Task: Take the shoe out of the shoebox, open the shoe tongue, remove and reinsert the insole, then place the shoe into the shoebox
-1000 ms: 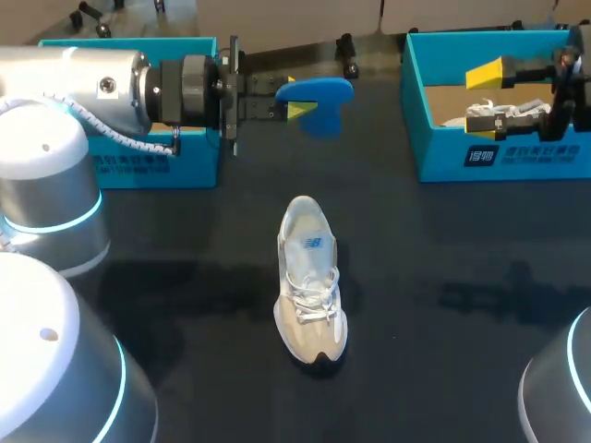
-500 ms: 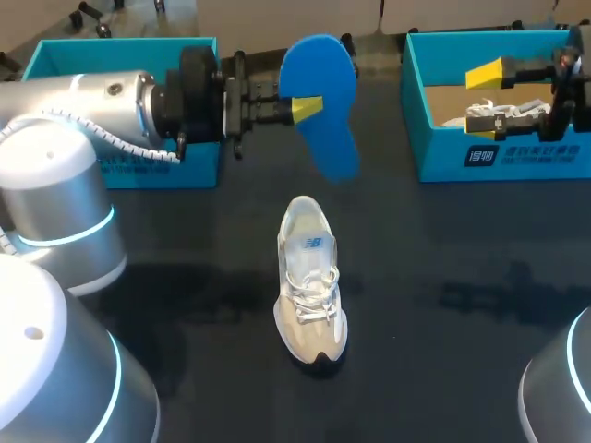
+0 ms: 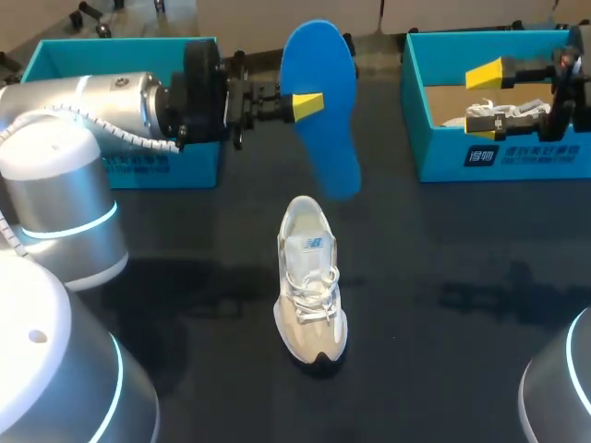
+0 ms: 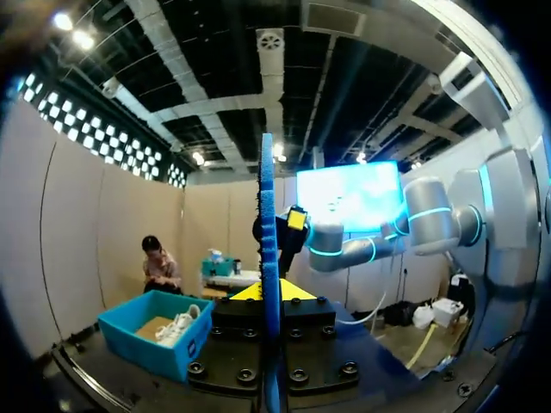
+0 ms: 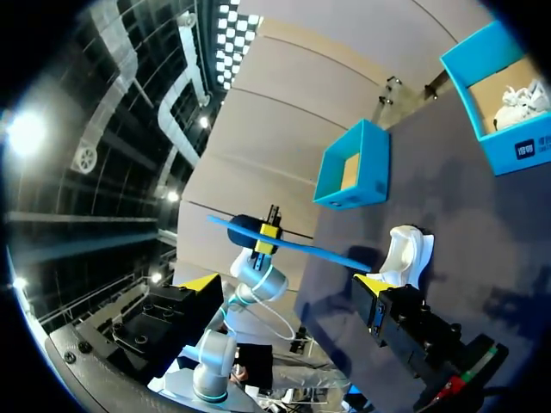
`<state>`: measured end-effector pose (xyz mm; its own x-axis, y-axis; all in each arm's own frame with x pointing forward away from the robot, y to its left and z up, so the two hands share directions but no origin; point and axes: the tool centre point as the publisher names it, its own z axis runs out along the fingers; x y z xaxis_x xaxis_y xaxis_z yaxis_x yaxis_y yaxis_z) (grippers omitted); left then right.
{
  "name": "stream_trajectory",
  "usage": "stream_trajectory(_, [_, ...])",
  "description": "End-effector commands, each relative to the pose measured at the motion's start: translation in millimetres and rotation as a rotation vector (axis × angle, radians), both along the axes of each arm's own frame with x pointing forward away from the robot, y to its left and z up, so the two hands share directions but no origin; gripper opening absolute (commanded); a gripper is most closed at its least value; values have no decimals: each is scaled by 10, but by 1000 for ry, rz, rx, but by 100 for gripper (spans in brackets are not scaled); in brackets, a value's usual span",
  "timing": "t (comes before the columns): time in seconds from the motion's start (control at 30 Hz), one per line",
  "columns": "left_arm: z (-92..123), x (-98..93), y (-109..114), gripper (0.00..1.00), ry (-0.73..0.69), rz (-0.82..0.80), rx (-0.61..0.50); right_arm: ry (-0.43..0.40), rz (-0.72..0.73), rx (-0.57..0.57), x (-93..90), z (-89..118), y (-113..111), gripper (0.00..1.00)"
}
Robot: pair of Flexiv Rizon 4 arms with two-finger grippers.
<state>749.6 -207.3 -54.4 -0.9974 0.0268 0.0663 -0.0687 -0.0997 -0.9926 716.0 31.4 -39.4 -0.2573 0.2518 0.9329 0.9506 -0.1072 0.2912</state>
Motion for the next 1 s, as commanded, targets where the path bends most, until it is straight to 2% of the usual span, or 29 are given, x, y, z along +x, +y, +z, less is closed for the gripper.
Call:
stream_trajectory(0.03, [48, 7, -17, 0, 205, 0, 183, 1, -2, -1, 3, 1, 13, 100])
stream_trajectory(0.13, [32, -5, -10, 0, 345, -25, 251, 1, -2, -1, 3, 1, 13, 100])
stream_trajectory(0.4, [22, -4, -51, 0, 723, -71, 259, 1, -2, -1, 3, 1, 13, 100])
stream_trajectory(0.57, [31, -10, -88, 0, 972, -114, 223, 1, -2, -1, 3, 1, 13, 100])
stream_trajectory(0.73, [47, 9, -135, 0, 1366, -187, 107, 1, -2, -1, 3, 1, 13, 100])
stream_trajectory(1.0, [47, 9, -135, 0, 1366, -187, 107, 1, -2, -1, 3, 1, 13, 100])
